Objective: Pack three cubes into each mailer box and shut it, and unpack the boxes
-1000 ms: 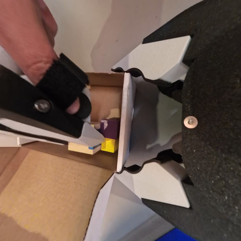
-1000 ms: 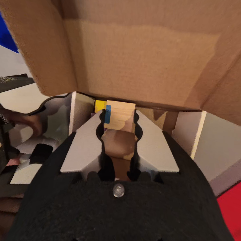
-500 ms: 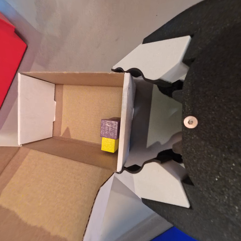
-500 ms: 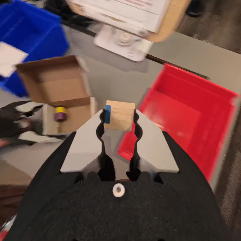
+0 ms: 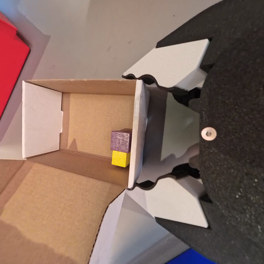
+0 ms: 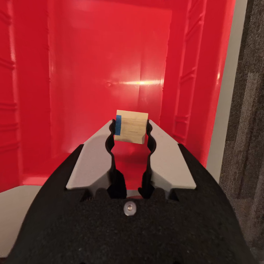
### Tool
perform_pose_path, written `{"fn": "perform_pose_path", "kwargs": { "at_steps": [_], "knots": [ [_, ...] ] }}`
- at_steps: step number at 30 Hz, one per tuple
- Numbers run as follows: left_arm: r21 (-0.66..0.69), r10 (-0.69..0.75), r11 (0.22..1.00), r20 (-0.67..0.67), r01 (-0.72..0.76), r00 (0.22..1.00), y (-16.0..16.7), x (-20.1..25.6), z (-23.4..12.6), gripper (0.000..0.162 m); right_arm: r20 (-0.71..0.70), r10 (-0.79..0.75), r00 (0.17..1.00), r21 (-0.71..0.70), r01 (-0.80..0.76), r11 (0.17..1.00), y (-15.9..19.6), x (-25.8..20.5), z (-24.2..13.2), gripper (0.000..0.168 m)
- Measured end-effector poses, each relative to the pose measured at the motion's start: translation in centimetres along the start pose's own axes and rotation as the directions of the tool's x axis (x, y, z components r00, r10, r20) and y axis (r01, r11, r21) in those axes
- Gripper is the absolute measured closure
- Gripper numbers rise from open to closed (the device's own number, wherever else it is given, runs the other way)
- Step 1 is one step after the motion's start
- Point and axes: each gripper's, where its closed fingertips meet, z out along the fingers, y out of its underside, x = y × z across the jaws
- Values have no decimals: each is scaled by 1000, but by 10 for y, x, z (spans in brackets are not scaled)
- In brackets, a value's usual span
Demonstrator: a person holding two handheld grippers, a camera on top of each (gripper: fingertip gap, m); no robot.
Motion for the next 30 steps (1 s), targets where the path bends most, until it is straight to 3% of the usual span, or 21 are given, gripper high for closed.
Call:
{"fn": "perform_pose_path", "kwargs": {
  "at_steps": [10, 12, 16, 19, 21, 25, 30],
  "knots": [
    [0, 10, 1000, -10, -10, 1000, 1, 0, 0, 26, -26, 18, 999, -20, -18, 1000, 8, 4, 8, 123],
    [2, 15, 1000, -15, -15, 1000, 1, 1, 0, 26, -23, -15, 1000, 1, 15, 1000, -1, -4, -10, 117],
    [1, 48, 999, -57, -48, 997, 2, 2, -1, 26, 89, -287, 954, 286, 251, 925, -50, -80, -91, 113],
    [-2, 62, 998, -86, -62, 994, 4, 2, -2, 26, 247, -566, 787, 499, 397, 770, -51, -181, -146, 112],
    [-8, 78, 997, -95, -79, 992, 5, 2, -3, 26, 322, -719, 616, 576, 475, 665, -31, -243, -159, 112],
    [-28, 111, 993, -123, -115, 986, 9, 2, -5, 26, 310, -891, 330, 585, 673, 453, 18, -318, -127, 114],
    [-46, 117, 991, -152, -125, 981, 11, 2, -7, 26, 251, -963, 95, 545, 809, 222, 43, -361, -73, 119]
  ]
}}
